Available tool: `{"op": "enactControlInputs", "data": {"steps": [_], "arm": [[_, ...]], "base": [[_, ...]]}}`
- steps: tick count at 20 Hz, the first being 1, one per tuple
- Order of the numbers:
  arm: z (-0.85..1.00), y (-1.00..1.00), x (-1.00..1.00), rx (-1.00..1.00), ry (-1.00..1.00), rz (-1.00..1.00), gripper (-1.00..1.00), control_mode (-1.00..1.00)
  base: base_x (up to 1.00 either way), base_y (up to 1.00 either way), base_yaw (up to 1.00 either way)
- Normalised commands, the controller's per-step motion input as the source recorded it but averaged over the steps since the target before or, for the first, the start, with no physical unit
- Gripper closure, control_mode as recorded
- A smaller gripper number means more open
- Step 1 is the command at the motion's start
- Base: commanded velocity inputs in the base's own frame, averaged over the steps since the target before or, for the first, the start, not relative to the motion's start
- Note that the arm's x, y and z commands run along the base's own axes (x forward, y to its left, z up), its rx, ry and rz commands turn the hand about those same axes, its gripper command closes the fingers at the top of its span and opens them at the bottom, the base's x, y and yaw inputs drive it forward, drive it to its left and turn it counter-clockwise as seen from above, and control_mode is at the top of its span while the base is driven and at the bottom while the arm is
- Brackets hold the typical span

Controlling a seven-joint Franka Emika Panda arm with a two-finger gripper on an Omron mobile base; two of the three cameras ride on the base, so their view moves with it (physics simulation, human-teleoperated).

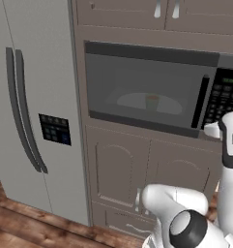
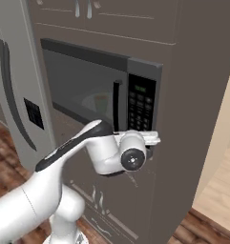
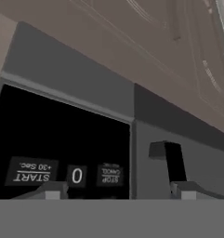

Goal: Place the microwavable item in the microwave. Then, close the microwave door and press the start button.

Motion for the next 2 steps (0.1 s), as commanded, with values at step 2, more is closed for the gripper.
{"op": "enactControlInputs", "data": {"steps": [2], "arm": [[-0.56, -0.18, 0.0, 0.11, 0.07, -0.01, -1.0, -1.0]], "base": [[0.0, 0.0, 0.0]]}}
